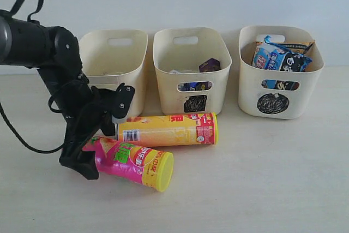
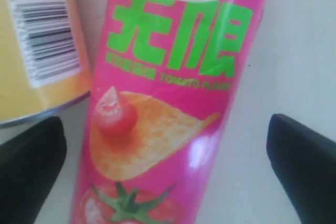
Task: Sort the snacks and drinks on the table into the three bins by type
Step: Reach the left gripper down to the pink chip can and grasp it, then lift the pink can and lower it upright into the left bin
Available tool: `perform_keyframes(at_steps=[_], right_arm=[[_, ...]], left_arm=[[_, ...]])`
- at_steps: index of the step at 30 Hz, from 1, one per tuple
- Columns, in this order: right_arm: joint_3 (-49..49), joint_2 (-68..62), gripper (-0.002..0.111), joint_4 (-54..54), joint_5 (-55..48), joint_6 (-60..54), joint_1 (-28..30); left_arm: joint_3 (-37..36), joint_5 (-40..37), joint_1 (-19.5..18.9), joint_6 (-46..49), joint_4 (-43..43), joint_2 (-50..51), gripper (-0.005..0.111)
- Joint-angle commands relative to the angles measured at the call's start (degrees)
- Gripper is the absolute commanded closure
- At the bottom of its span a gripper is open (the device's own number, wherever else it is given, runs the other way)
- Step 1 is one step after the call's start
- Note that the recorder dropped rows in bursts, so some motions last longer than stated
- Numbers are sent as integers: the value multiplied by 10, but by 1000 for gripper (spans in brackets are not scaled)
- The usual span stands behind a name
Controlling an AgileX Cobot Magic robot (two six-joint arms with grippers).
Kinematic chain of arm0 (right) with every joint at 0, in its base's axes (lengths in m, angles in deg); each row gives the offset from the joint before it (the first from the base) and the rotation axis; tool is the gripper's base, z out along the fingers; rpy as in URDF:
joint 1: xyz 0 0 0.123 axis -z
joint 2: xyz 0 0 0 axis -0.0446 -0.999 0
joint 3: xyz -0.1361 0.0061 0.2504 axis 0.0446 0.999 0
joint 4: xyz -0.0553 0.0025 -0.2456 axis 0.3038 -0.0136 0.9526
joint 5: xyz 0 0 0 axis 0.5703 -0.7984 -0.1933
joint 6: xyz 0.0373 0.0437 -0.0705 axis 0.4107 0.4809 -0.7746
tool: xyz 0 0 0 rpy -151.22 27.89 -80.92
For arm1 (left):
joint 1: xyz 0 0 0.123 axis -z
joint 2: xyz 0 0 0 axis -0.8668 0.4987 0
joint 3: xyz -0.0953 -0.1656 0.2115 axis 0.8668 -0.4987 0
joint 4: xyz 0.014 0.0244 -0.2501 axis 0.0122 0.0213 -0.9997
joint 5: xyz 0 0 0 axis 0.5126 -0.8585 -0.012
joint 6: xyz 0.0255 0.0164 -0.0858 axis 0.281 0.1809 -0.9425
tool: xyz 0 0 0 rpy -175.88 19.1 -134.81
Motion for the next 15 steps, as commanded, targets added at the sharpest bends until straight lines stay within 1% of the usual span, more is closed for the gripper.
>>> perform_keyframes(at_steps=[1,5,6,7,9,11,12,15], right_arm=[[3,3,109,2,4,1,-1],[3,3,109,2,4,1,-1],[3,3,109,2,4,1,-1],[3,3,109,2,4,1,-1],[3,3,109,4,4,1,-1],[3,3,109,5,3,1,-1],[3,3,109,5,3,1,-1],[3,3,109,5,3,1,-1]], left_arm=[[3,10,7,-29,13,12,11],[3,17,7,-29,16,20,11],[0,24,7,-29,20,24,12],[0,28,7,-29,20,28,15],[0,29,7,-29,22,32,24],[0,29,7,-29,45,32,39],[0,22,7,-29,58,32,51],[0,4,7,-29,72,32,76]])
